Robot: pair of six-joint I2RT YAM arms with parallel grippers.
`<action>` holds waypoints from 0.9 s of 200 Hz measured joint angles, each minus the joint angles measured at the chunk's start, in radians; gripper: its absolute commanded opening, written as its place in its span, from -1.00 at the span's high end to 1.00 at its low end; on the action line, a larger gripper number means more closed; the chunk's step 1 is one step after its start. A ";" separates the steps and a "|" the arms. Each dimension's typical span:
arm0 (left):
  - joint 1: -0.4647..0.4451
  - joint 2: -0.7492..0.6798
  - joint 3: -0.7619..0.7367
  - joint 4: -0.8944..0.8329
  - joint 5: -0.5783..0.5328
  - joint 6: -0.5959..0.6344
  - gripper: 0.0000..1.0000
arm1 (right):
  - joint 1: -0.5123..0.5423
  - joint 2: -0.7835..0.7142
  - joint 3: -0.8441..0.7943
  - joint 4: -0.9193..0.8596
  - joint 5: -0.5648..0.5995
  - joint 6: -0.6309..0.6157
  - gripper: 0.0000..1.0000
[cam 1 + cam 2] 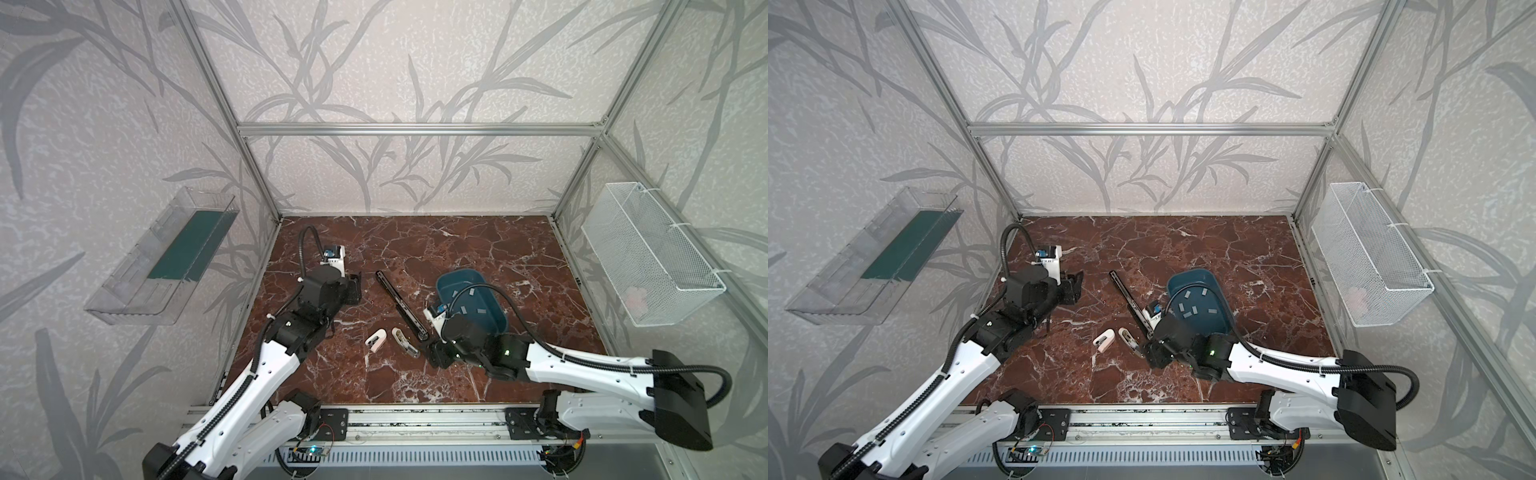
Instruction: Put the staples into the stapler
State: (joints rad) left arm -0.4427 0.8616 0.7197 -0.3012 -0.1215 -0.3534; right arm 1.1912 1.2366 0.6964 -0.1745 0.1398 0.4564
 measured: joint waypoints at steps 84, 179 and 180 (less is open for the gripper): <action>0.000 -0.022 -0.291 0.072 0.124 -0.153 0.00 | -0.001 0.108 -0.127 0.168 -0.032 0.018 -0.56; 0.000 -0.100 -0.368 0.100 0.135 -0.206 -0.03 | -0.072 0.430 -0.010 0.419 -0.174 -0.019 -0.39; 0.000 -0.098 -0.369 0.101 0.135 -0.206 -0.03 | -0.072 0.430 -0.009 0.419 -0.175 -0.020 -0.39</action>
State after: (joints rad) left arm -0.4427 0.7631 0.3511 -0.2001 0.0139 -0.5594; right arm 1.1191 1.6665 0.6872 0.2447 -0.0357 0.4366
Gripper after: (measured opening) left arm 0.515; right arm 0.714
